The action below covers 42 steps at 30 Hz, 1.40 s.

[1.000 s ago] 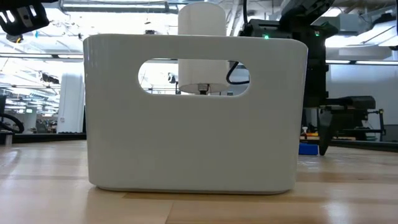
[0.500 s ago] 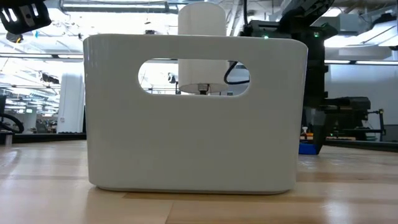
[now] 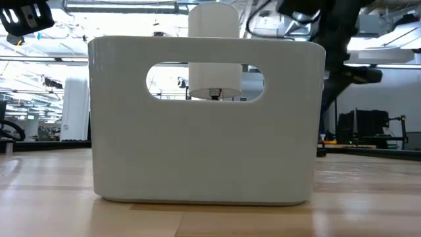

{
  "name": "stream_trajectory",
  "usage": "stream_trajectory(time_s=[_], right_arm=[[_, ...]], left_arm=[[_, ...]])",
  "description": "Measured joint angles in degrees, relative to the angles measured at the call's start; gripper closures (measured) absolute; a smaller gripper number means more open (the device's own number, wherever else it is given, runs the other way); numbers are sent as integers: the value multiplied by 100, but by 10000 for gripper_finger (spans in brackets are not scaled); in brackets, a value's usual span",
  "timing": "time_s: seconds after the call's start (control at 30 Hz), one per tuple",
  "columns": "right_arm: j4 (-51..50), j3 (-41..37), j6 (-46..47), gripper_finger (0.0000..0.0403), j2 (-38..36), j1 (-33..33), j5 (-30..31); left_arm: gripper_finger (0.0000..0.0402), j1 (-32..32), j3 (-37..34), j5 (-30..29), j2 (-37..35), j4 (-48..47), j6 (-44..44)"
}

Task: Pick & Place Office items
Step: Put the blue digital clock into the blue bin

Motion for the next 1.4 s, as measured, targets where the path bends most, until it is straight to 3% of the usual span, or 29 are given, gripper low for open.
stream_trajectory(time_s=[0.23,0.53,0.77,1.07,1.4], right_arm=[[254,4,-1778,246,-296,-36,-527],[294,360,-3370,246,-20,-145,-1152],[207,1270,-4676,245,691,-384,-1236],[-519,2960,-6342,245,2123,-548,-1256],[-642,3965,-6986,245,3254,-574,-1356]], left_arm=[[270,0,0,0,0,58,-9],[270,0,0,-2,0,145,-9],[270,0,-2,0,0,146,-11],[270,1,-2,-2,1,152,-12],[270,2,-4,-2,2,149,-13]])
